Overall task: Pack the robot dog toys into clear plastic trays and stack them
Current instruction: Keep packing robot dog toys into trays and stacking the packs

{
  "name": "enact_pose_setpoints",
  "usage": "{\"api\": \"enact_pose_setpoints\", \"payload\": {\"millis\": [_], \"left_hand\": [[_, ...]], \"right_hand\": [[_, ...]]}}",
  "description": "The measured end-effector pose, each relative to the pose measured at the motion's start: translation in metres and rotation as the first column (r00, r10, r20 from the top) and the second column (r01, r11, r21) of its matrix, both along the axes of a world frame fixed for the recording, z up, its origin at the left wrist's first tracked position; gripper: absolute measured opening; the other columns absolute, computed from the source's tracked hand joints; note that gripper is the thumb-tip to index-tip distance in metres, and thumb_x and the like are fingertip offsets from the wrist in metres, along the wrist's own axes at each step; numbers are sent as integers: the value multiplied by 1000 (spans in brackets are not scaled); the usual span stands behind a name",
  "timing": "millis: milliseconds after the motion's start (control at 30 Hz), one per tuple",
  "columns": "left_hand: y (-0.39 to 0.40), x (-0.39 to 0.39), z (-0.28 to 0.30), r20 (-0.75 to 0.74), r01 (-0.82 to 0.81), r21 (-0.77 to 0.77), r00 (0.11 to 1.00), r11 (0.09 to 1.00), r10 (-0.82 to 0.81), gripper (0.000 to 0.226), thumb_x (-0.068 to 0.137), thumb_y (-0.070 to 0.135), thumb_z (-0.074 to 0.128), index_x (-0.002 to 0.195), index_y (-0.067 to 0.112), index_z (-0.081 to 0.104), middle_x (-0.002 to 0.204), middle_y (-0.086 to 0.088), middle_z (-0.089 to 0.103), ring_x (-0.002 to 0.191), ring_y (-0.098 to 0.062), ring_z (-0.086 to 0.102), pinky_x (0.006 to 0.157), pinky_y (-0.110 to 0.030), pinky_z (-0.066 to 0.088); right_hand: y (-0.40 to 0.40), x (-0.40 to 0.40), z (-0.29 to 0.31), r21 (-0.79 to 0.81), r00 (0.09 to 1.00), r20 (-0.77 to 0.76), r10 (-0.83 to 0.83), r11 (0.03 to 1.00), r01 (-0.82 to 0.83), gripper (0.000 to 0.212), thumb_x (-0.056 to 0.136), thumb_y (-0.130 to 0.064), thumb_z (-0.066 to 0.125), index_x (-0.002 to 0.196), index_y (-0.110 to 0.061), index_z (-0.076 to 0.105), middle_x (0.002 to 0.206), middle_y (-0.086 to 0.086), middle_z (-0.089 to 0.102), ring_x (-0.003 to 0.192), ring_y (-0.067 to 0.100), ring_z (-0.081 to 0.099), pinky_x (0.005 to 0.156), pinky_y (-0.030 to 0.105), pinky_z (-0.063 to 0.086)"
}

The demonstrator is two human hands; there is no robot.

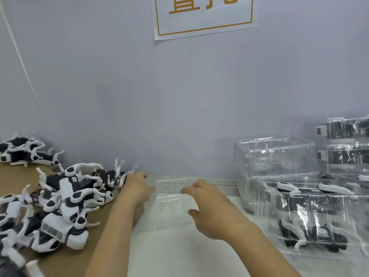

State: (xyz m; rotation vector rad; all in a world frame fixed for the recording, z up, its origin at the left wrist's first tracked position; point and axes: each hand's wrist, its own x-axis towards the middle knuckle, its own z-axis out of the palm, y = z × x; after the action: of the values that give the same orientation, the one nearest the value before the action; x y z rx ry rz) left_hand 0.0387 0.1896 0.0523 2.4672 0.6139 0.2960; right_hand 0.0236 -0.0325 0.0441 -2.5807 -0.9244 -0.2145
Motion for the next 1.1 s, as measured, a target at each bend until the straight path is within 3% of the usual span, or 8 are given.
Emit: {"api": "enact_pose_setpoints", "payload": {"millis": [133, 267, 367, 500, 600, 700, 933, 1100], "left_hand": [[-3, 3, 1, -11, 112, 12, 994, 994, -112, 45, 86, 12, 68, 130, 15, 57, 136, -12, 47, 107, -24, 55, 91, -30, 45], [-23, -3, 6, -153, 391, -168, 896, 905, -416, 24, 87, 26, 74, 109, 25, 66, 105, 0, 62, 76, -13, 62, 74, -29, 53], [-38, -3, 5, -166, 495, -246, 826, 833, -539, 15, 91, 35, 68, 105, 28, 70, 105, 5, 69, 76, -9, 66, 71, -22, 54], [-39, 1, 7, -84, 418, -150, 897, 896, -433, 39, 82, 43, 78, 117, 33, 64, 117, 5, 62, 93, -4, 62, 71, -17, 44], [-39, 9, 11, -39, 363, -35, 930, 931, -364, 90, 72, 43, 87, 147, 34, 37, 143, -2, 41, 130, -19, 46, 101, -33, 44], [-38, 25, 21, -98, 341, 47, 937, 939, -335, 113, 70, 59, 82, 156, 34, 15, 157, -7, 26, 145, -30, 29, 116, -47, 32], [17, 67, 17, -297, 166, 524, 955, 835, -3, 90, 92, 68, 50, 159, 33, 1, 167, -7, -1, 150, -44, 5, 120, -54, 16], [64, 71, 2, -464, 265, 489, 886, 831, -9, 68, 99, 52, 49, 154, 23, 23, 156, -8, 37, 141, -33, 38, 114, -42, 34]], "right_hand": [[1, 2, -2, 28, 999, 34, -40, 999, 39, 45, 103, -40, 43, 147, -37, 33, 148, -6, 31, 136, 22, 30, 109, 41, 30], [-1, 5, -3, -6, 999, -1, -50, 999, 50, 52, 100, -58, 34, 149, -44, 26, 160, -7, 17, 146, 20, 15, 110, 46, 18], [-2, 7, -8, -111, 993, -110, -30, 994, 18, 54, 97, -63, 34, 148, -48, 23, 156, -5, 27, 145, 24, 19, 105, 46, 19], [0, 5, -10, -155, 990, -135, -46, 988, 24, 54, 98, -61, 35, 148, -43, 23, 144, -6, 39, 136, 24, 28, 103, 44, 22], [0, 4, -10, -140, 991, -117, -63, 989, 46, 56, 98, -59, 34, 149, -39, 21, 145, -5, 39, 134, 24, 29, 103, 45, 23], [0, 5, -12, -116, 991, -113, -75, 991, 62, 69, 98, -58, 36, 154, -35, 5, 143, -4, 40, 132, 25, 30, 102, 46, 23], [1, 8, -17, -129, 990, -114, -87, 989, 72, 74, 97, -56, 34, 157, -28, 0, 151, -2, 33, 137, 28, 24, 108, 49, 19], [1, 9, -20, -116, 992, -100, -79, 991, 67, 73, 97, -56, 34, 156, -29, 2, 151, -1, 33, 136, 28, 24, 108, 48, 18]]}}
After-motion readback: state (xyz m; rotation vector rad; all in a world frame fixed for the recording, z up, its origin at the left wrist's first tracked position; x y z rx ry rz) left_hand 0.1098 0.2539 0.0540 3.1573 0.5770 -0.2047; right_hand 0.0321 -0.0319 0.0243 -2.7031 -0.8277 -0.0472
